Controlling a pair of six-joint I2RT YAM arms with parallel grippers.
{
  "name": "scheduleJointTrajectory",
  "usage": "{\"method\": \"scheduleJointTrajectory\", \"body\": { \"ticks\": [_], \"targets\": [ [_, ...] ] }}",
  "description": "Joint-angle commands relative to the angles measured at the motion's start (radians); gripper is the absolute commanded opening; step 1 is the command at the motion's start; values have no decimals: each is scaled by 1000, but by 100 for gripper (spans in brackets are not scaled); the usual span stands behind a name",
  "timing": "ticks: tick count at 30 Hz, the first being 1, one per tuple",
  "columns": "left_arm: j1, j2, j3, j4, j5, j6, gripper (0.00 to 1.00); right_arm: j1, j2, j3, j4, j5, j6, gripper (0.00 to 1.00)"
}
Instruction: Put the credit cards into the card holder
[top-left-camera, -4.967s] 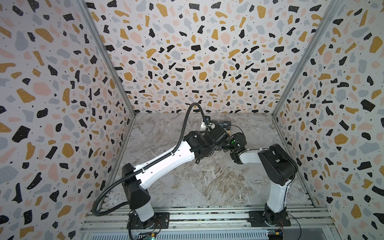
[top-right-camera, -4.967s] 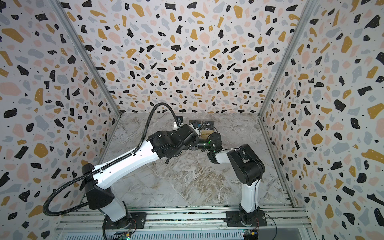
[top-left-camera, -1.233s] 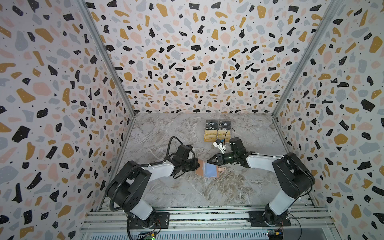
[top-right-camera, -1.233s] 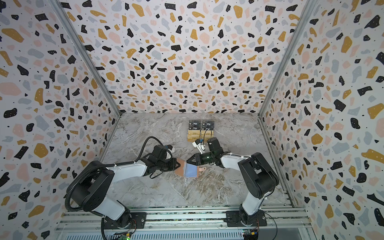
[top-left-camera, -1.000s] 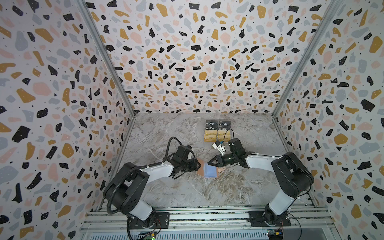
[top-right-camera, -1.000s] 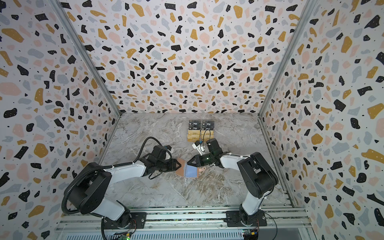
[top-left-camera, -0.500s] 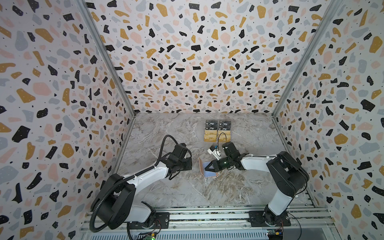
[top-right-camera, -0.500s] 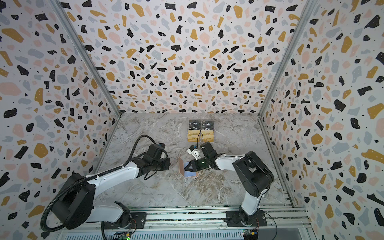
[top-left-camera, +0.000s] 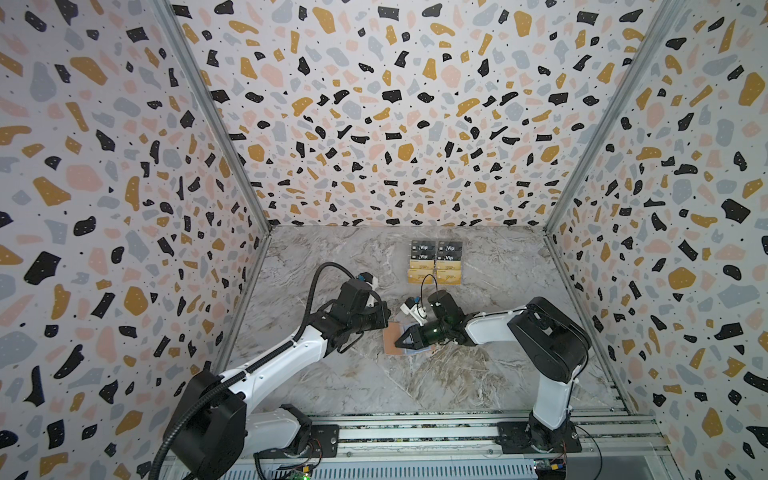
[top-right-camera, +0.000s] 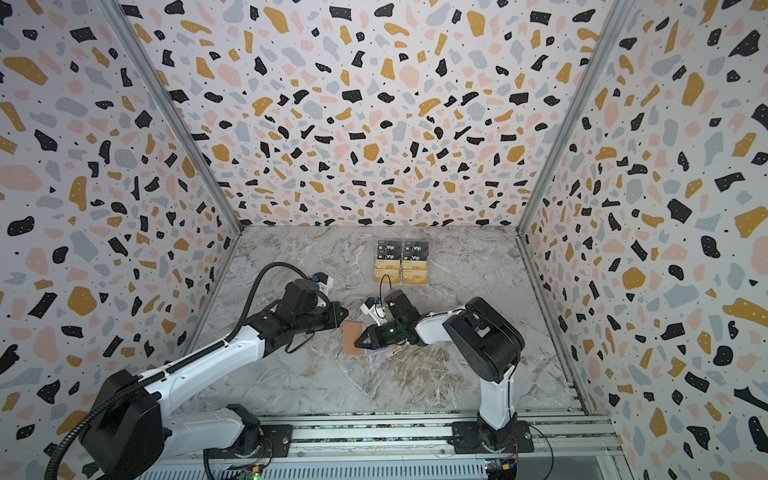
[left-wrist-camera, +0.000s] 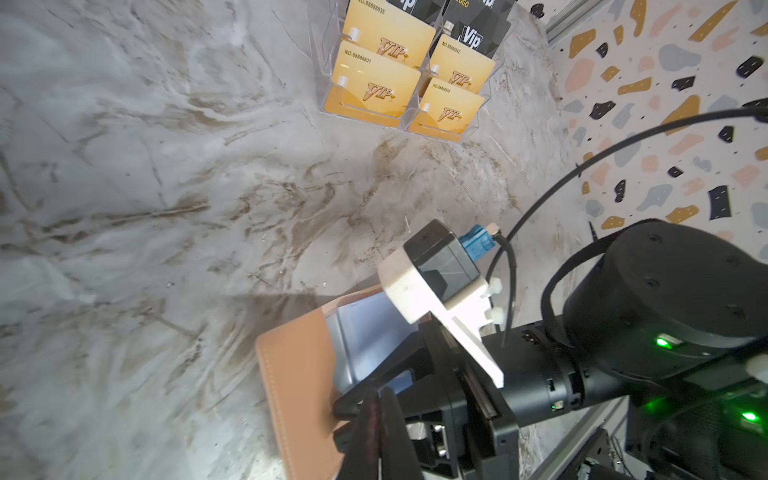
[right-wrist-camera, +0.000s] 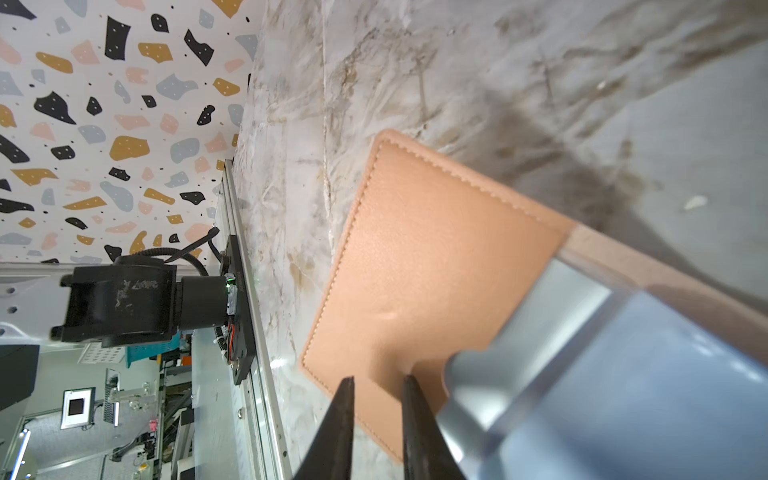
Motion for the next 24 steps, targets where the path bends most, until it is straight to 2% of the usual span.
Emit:
{"method": "scheduleJointTrajectory", "body": {
  "ticks": [1, 9, 17, 24],
  "targets": [
    [-13, 36, -80, 164, 44, -109, 7, -22, -10, 11, 71, 11, 73, 22],
    [-35, 110, -171, 240, 8, -126, 5, -71, -81, 17, 4, 12, 58, 23],
    [-52, 161, -180, 170, -48, -66, 5, -79, -108, -52, -47, 30, 20, 22],
    [-54, 198, -216, 194, -65, -56, 5, -110, -144, -101, -114, 75, -34, 22]
  ]
}}
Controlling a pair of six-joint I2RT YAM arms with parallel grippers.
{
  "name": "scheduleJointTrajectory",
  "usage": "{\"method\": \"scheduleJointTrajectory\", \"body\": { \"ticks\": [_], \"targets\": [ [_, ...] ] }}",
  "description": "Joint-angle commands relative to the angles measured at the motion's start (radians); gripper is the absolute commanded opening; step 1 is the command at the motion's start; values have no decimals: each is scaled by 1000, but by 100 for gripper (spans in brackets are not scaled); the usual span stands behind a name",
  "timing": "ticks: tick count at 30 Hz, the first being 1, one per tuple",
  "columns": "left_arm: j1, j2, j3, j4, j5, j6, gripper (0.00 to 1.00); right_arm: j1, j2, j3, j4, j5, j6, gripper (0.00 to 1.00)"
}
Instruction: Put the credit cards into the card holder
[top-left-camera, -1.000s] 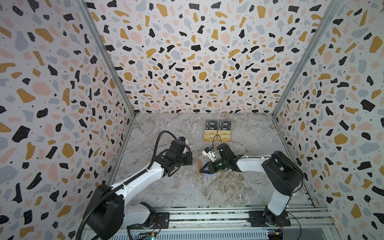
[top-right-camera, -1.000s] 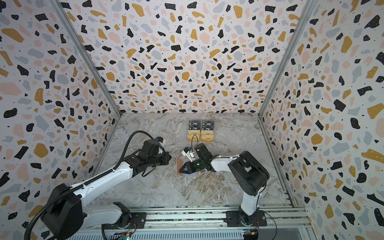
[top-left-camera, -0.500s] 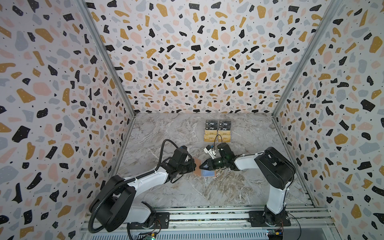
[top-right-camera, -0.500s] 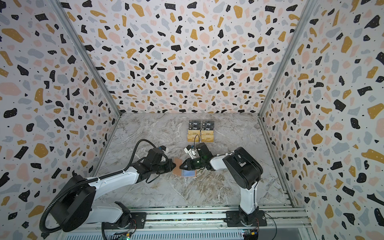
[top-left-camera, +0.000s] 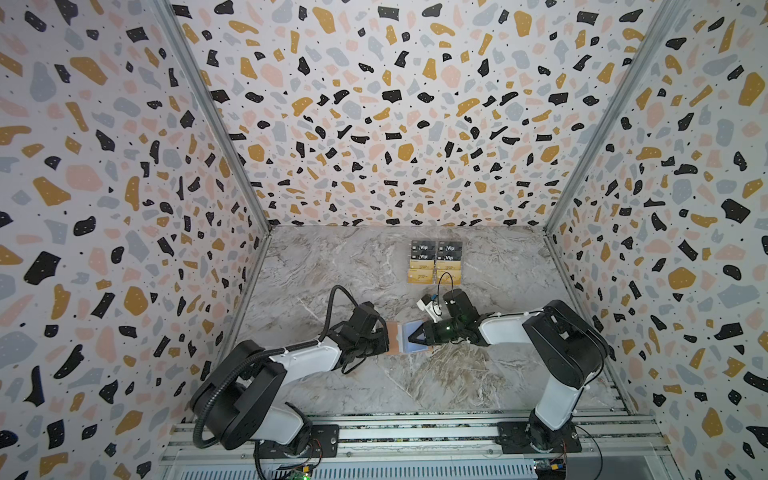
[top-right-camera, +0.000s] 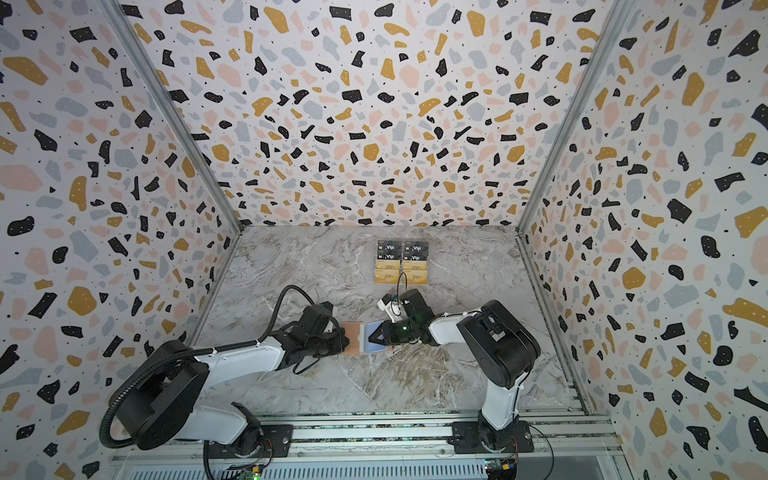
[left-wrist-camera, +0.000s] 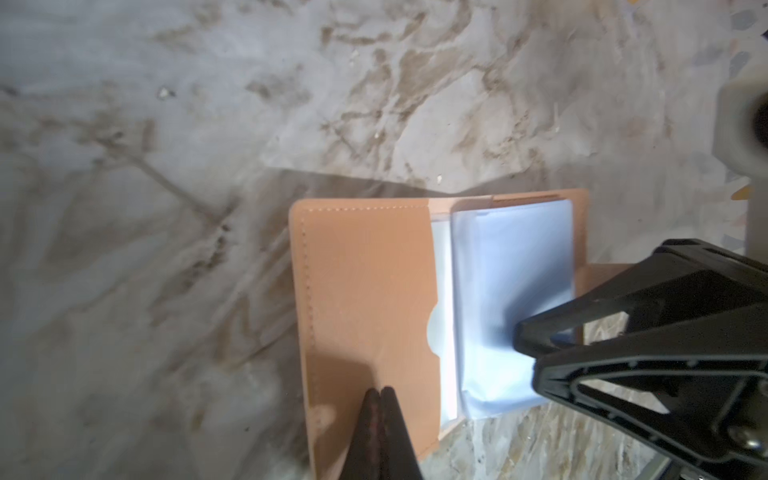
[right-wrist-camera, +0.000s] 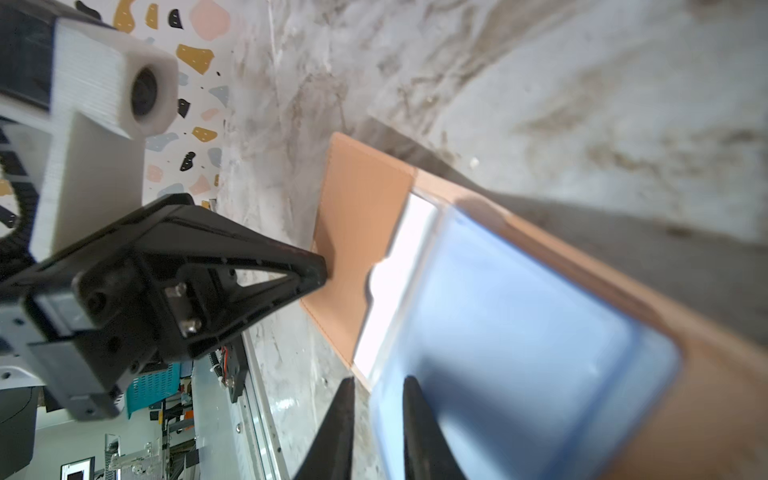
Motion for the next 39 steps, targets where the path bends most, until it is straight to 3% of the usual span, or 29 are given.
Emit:
{"method": "scheduleJointTrajectory", "body": {
  "ticks": [1, 12, 27, 39],
  "targets": [
    [-6, 20, -14, 17, -27, 24, 4, -15, -39, 0, -67, 43, -55, 22],
    [-6, 50, -43, 35, -41, 31, 5, -24, -48, 2, -109, 57, -77, 22],
    [-10, -29, 93, -48, 23, 31, 12, -21, -110, 87, -181, 49, -73, 26],
    [-18, -18, 133, -146, -23, 89, 13, -12, -117, 114, -287, 134, -89, 40]
  ]
}}
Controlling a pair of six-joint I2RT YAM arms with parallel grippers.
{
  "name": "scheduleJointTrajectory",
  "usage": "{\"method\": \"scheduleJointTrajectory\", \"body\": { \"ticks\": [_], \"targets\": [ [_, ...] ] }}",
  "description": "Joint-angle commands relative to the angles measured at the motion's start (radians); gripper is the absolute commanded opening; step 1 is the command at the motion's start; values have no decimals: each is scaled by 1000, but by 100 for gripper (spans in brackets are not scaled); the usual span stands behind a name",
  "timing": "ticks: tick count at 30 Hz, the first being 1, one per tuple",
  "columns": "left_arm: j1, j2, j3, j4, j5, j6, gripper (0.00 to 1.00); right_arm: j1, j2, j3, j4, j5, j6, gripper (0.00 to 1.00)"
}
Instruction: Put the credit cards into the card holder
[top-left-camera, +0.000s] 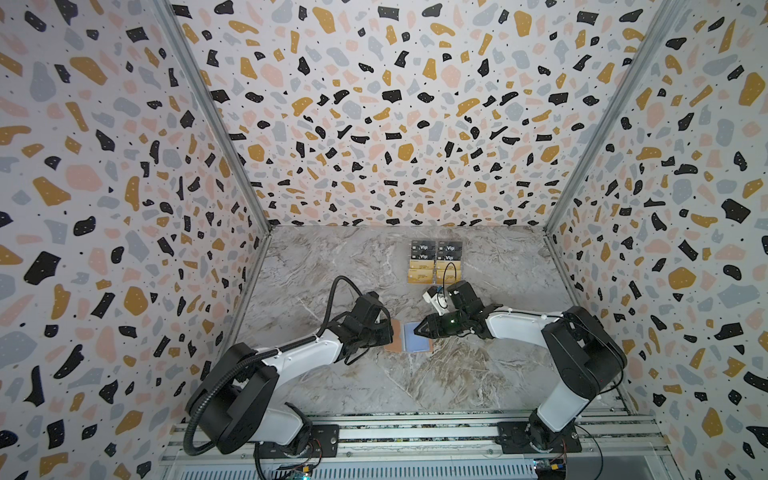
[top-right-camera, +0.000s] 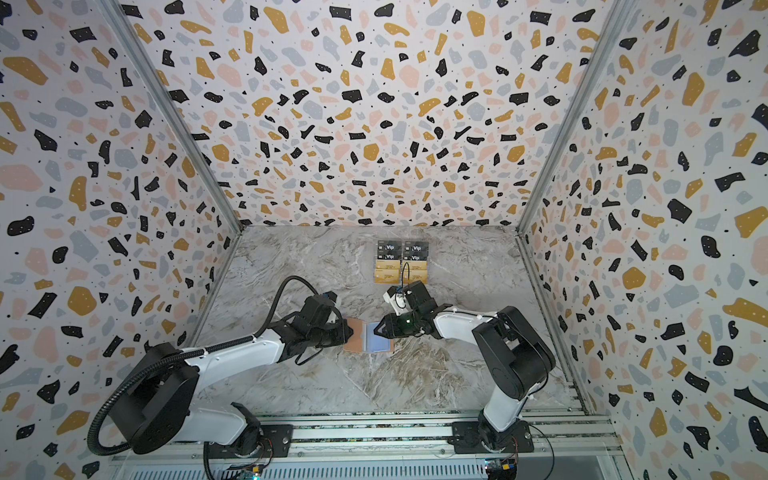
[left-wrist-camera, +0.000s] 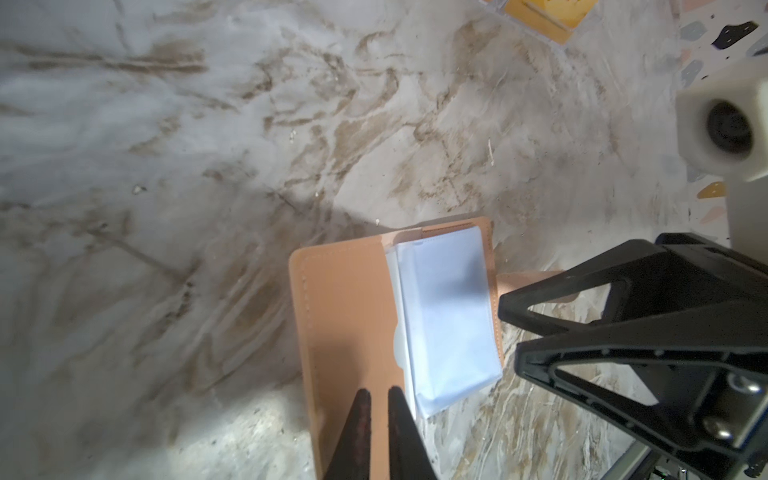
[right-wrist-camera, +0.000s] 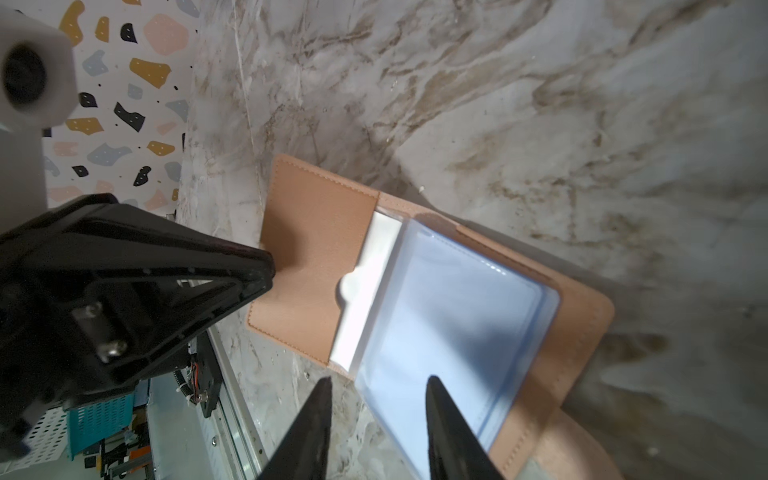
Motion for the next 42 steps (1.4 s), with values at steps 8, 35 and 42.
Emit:
{"method": "scheduleJointTrajectory", "body": {
  "ticks": [8, 35, 42],
  "targets": [
    [-12, 55, -53, 7, -29, 38, 10, 16, 9, 51, -77, 35, -17, 45],
    [-12, 81, -70, 32, -25, 44, 9, 31, 20, 65, -118, 53, -17, 50],
    [-12, 84, -68, 31, -23, 45, 9, 31, 39, 75, -135, 49, -14, 50]
  ]
}}
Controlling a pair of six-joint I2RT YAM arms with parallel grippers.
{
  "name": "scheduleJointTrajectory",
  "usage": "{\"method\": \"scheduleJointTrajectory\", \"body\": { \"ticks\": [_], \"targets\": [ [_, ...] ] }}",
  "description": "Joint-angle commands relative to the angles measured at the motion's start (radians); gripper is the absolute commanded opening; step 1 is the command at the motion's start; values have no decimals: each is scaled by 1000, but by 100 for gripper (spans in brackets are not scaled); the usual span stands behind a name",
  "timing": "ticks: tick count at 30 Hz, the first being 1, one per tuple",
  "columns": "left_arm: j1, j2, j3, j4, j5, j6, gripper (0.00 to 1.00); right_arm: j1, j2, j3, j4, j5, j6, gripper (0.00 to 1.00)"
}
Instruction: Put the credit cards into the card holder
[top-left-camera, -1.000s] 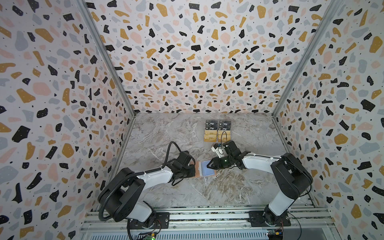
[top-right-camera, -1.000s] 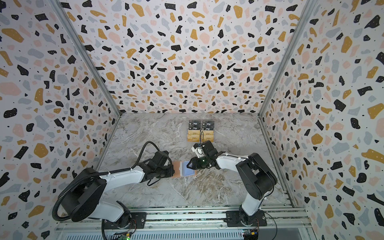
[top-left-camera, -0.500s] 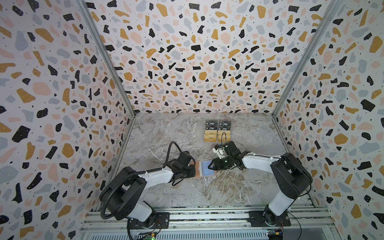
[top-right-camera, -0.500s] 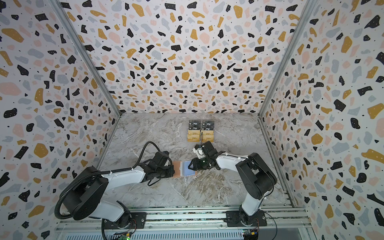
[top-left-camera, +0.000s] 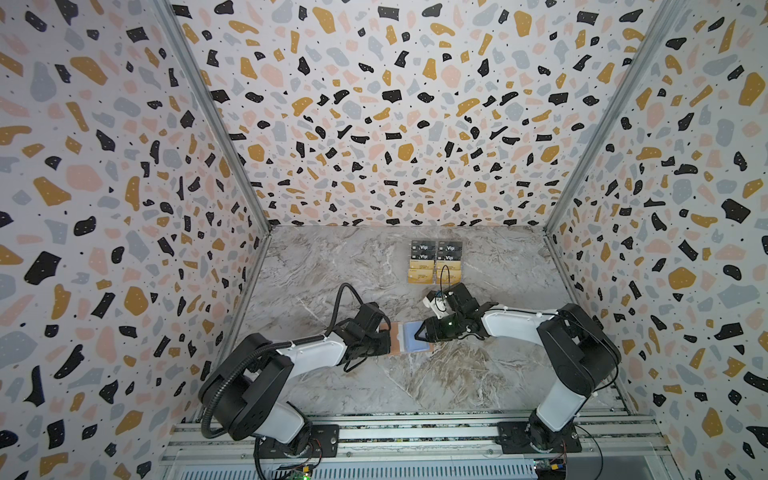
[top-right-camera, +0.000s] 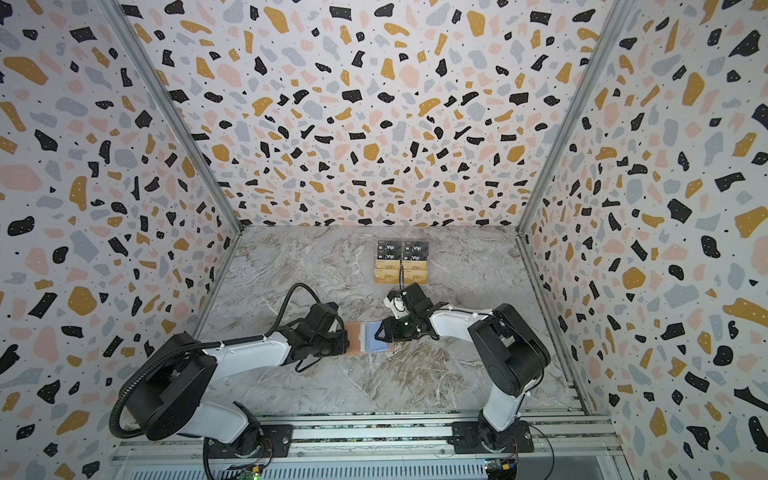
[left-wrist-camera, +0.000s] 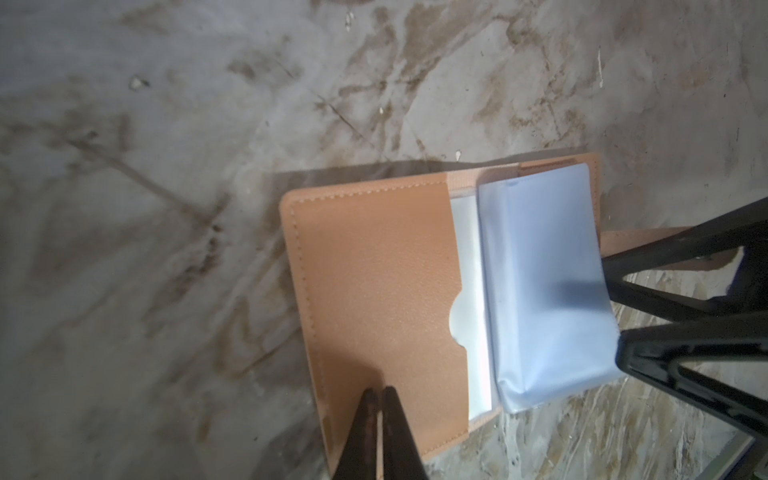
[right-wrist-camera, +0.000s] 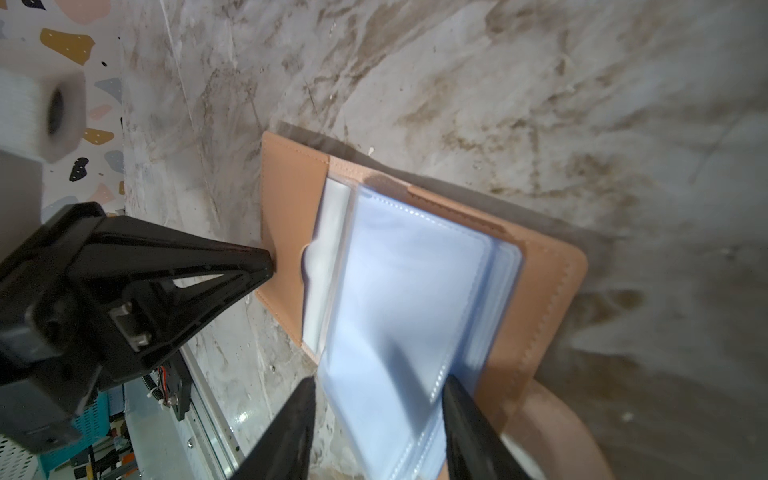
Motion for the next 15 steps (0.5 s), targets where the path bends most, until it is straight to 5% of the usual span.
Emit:
{"method": "scheduleJointTrajectory", "body": {
  "ticks": [1, 15],
  "targets": [
    [-4, 12, -14, 5, -5, 12, 9, 6, 5, 35, -29, -7, -5, 50],
    [-3, 17, -14, 7, -3, 15, 9, 12, 27, 40, -6, -61, 19, 54]
  ]
}}
